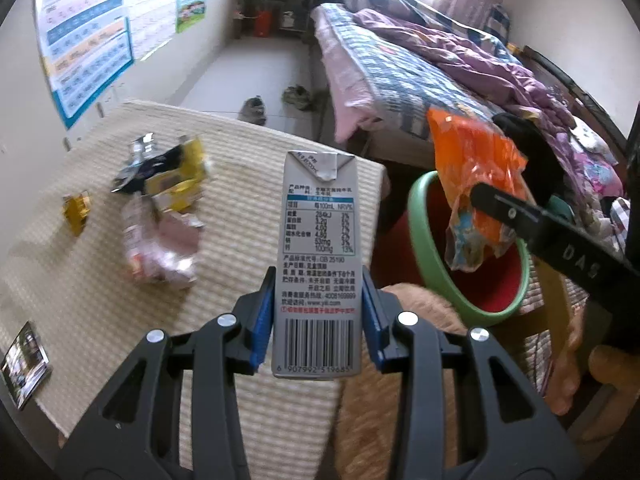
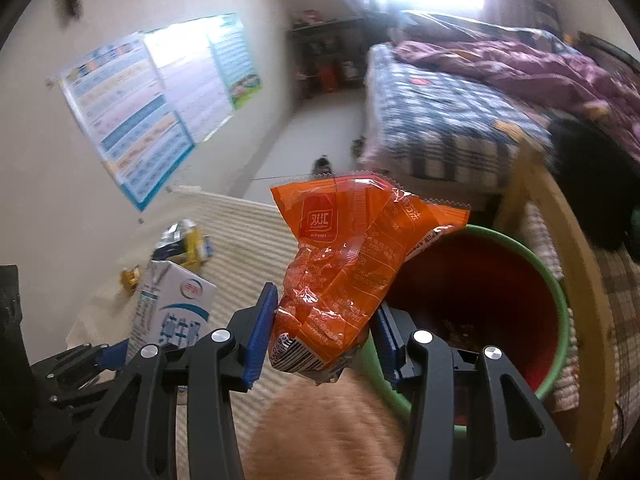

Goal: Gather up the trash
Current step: 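Carry the carton and orange bag over the red bucket and open both tools, then grasp the white Pocky wrapper with the left tool while the right tool grasps pink paper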

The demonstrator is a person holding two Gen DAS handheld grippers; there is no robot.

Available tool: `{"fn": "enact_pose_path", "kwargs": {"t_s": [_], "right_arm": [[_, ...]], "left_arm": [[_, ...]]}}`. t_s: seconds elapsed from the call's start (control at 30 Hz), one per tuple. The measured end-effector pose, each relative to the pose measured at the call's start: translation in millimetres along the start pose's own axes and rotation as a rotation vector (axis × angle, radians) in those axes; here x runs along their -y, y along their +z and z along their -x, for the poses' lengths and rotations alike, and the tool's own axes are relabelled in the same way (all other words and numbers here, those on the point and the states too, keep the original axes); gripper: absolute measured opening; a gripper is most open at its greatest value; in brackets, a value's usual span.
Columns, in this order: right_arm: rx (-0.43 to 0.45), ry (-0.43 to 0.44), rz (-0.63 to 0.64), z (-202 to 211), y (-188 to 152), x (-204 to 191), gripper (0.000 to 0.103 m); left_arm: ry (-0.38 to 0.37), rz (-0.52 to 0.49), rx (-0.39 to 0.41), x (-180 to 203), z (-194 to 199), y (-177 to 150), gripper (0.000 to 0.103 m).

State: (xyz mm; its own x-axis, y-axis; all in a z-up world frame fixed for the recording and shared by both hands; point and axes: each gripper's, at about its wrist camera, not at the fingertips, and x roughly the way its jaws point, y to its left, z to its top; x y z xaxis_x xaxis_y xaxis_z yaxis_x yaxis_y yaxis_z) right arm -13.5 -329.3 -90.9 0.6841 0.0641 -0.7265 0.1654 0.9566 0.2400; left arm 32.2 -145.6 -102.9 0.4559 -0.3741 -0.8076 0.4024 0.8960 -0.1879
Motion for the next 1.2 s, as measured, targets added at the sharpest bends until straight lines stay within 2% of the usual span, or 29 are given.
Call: {"fn": "enact_pose_path", "kwargs": {"t_s": [0.37,0.7,0.73,0.77,0.8,0.83,0.93,1.07,1.2], "right_arm": [[-0.015,-0.129,-0.193,10.4,-10.0,92.3,0.044],[-0.029,-0.168,-0.297,14.1,-16.3,131.7,0.046],[-0.028,-0.175,-0.307,14.7,-17.4,134.3,0.047],[-0.027,-0.178,-0.318,14.6,-18.1,136.9,0.048],[-0.029,-0.178,-0.329,12.3,-17.1,138.6,0.051],[-0.030,-0.178,-0.339,12.3,-17.5,140.4,0.055],[-0.029,-0.180,-0.349,11.8,-17.6,141.2,0.057],[-0.027,-0.172,-0.330,11.7,-15.9,133.0,0.059],[-0.036,-0.156,-0.305,6.4,-14.0,121.7,0.059]], "left_arm": [[-0.119,-0.092,-0.043,67.9,-40.2,26.9,0.037],[-0.207,-0.163,-0.101,124.3,-75.8,43.5,0.037],[-0.212,-0.165,-0.103,127.5,-77.3,44.6,0.039],[-0.212,-0.164,-0.103,129.1,-78.3,45.4,0.052],[-0.216,-0.156,-0.094,128.9,-77.9,46.0,0.064],[-0.220,-0.143,-0.081,127.0,-76.5,46.1,0.067],[-0.218,-0.121,-0.085,118.5,-75.4,45.1,0.068],[-0.181,-0.067,-0.065,87.7,-66.6,40.9,0.068],[-0.061,-0.018,-0.022,36.2,-50.7,33.2,0.068]]}}
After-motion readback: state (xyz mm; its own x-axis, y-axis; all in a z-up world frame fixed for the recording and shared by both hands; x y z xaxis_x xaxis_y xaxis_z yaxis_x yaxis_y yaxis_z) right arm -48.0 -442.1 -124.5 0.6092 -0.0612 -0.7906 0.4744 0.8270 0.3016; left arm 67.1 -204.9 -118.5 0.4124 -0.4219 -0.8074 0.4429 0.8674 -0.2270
